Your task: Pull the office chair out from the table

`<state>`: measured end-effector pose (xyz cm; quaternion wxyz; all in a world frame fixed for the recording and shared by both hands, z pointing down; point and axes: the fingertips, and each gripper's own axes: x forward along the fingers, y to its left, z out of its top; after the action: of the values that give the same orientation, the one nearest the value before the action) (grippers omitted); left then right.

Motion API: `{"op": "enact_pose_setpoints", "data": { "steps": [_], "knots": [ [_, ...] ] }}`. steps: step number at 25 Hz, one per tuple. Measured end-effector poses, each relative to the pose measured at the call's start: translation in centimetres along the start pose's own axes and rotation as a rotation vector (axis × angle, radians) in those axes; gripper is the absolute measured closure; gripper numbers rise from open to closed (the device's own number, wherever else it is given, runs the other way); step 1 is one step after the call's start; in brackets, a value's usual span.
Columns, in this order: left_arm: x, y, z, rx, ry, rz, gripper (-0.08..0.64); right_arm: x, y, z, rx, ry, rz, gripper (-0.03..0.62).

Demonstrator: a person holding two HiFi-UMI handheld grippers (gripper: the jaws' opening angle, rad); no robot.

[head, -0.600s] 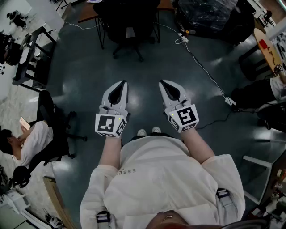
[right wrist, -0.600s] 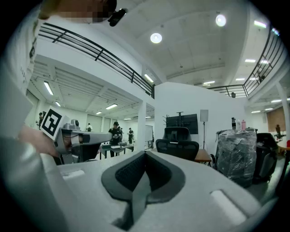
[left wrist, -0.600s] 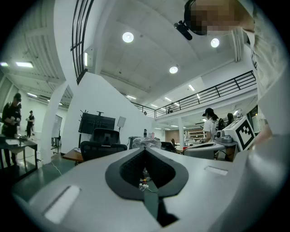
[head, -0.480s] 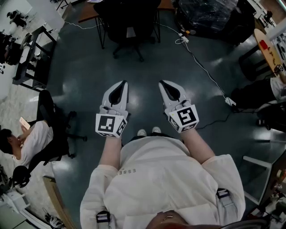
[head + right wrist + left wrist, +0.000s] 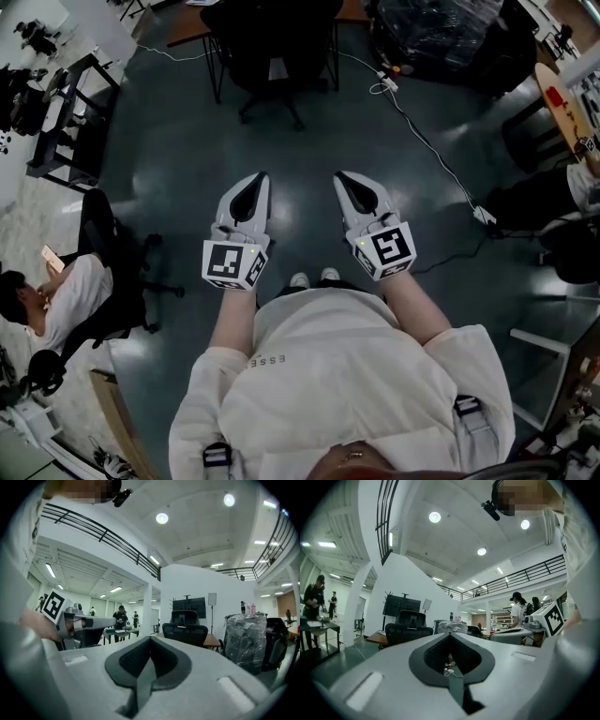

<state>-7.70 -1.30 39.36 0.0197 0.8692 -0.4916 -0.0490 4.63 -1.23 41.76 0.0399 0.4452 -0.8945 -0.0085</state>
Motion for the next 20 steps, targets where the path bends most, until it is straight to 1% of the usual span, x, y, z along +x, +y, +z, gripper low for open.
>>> {"op": "enact_pose_setpoints", "data": {
  "steps": [3,5,8,12,16,20],
  "knots": [
    [-0.4,1.1,0.1,-0.004,-0.002,0.005,0.543,0.8,0.7,0.2,-0.046,-0.002,0.0,0.601],
    [-0.7,1.8,0.1,-0.004,-0.004,0.006,0.543,1.3,1.1,0.3,-0.058,-0.003,-0.007,0.601],
    [-1.0,2.9,-0.2,-0.003,-0.005,0.007,0.543,2.1,1.0,-0.5,-0.037,0.013,-0.029,0.601],
    [-0.8,3.9,-1.1,-0.008,0.018,0.0,0.543,3.3,0.4,-1.3,0.003,0.043,-0.044,0.601],
    [0.3,5.3,-1.9,-0.025,0.028,0.01,0.543,4.9,-1.1,-1.9,0.028,0.062,-0.06,0.601],
    [2.6,7.3,-3.2,-0.027,0.05,0.03,0.543,7.7,-3.0,-3.3,0.049,0.085,-0.05,0.601]
  ]
}}
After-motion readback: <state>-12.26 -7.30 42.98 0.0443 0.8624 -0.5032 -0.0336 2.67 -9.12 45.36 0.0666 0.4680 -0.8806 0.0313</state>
